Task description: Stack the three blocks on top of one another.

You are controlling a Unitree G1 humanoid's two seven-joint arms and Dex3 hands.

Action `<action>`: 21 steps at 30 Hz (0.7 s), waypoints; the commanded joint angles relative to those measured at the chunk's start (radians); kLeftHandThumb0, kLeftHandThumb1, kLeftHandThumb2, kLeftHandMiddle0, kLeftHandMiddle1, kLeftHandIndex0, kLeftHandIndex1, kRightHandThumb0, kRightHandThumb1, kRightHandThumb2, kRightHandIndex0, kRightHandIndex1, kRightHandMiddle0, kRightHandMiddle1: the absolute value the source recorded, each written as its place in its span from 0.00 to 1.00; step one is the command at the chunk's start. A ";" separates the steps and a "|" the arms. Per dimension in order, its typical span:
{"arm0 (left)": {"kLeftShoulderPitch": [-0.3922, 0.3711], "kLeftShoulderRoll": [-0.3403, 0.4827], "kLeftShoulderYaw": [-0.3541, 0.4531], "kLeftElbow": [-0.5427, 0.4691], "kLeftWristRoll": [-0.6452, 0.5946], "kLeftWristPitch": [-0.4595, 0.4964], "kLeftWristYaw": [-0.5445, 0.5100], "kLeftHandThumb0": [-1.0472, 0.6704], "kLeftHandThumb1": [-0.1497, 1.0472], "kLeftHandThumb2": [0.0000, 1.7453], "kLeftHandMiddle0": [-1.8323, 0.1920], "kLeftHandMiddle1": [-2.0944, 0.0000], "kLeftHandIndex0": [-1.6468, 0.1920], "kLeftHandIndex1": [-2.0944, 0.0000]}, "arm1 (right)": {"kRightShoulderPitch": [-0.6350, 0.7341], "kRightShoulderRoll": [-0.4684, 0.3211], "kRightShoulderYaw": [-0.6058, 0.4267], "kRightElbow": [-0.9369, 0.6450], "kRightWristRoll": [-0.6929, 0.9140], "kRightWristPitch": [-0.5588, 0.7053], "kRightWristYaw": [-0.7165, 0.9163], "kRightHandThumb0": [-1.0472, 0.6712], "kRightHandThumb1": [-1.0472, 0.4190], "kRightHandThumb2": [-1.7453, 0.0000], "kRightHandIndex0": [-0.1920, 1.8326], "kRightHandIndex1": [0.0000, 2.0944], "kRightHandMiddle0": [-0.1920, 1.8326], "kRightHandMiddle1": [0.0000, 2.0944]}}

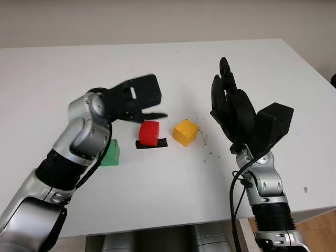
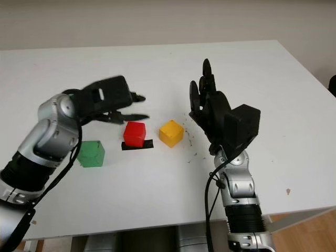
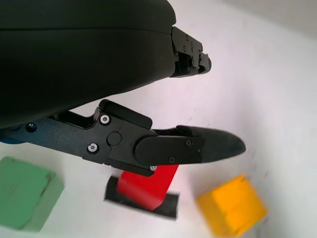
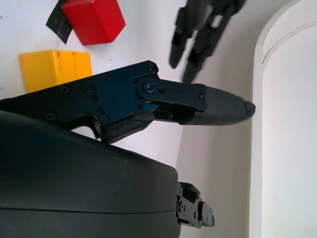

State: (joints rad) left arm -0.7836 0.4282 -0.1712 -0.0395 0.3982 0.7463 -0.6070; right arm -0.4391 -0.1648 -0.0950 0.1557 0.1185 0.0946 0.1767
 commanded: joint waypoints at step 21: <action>0.331 -0.049 0.356 -0.056 -0.229 -0.541 0.514 0.14 1.00 0.39 0.99 0.99 0.98 0.99 | -0.460 -0.324 0.113 0.561 -0.175 -0.374 0.416 0.27 0.16 0.98 0.23 0.10 0.21 0.12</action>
State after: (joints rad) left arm -0.4592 0.3783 0.1624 -0.1051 0.1802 0.2308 -0.1042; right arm -0.8524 -0.4665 -0.0006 0.6968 -0.0363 -0.2496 0.5834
